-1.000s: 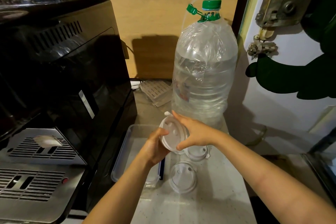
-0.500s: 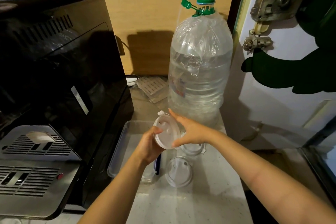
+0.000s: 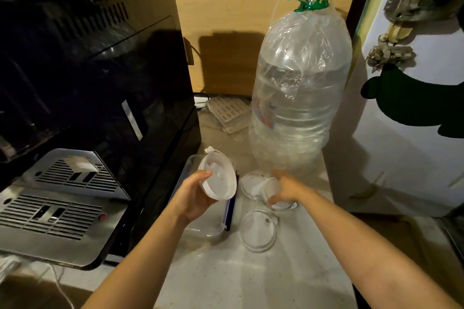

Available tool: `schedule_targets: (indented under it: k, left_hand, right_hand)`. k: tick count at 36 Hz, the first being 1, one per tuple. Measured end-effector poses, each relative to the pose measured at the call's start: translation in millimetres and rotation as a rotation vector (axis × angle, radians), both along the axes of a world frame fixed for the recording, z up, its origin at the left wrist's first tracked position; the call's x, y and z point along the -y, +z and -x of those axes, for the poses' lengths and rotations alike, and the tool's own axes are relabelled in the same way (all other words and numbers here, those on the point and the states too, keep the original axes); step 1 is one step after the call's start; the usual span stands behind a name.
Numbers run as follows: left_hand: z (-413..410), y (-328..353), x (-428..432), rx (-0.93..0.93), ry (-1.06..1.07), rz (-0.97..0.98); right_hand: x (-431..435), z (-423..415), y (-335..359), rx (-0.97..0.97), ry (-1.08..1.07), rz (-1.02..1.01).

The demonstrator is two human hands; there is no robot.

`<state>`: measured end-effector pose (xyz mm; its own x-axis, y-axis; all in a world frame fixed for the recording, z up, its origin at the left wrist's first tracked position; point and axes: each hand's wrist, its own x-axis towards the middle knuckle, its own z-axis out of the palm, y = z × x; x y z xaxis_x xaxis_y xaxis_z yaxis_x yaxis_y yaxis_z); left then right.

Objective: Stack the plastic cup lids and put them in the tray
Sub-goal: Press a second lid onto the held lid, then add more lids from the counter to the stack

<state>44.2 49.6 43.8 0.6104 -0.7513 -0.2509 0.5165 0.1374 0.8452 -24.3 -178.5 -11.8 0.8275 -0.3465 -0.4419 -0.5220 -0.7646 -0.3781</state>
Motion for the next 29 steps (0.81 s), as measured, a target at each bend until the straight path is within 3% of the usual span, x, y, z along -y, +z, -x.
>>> schedule_targets:
  k: [10,18,24,29]
  left_hand:
    - [-4,7,-12,0.003,0.038,-0.046]
    - [-3,7,-10,0.013,0.023,-0.026]
    - [-2,4,2,-0.008,-0.006,0.026]
    - [-3,-3,15,-0.041,-0.052,0.038]
  right_hand:
    - [-4,-12,-16,-0.087,0.051,0.201]
    - [-2,-6,-15,-0.017,0.000,0.196]
    - [9,-3,19,0.208,-0.116,0.026]
    - [10,7,73,0.523,-0.170,-0.176]
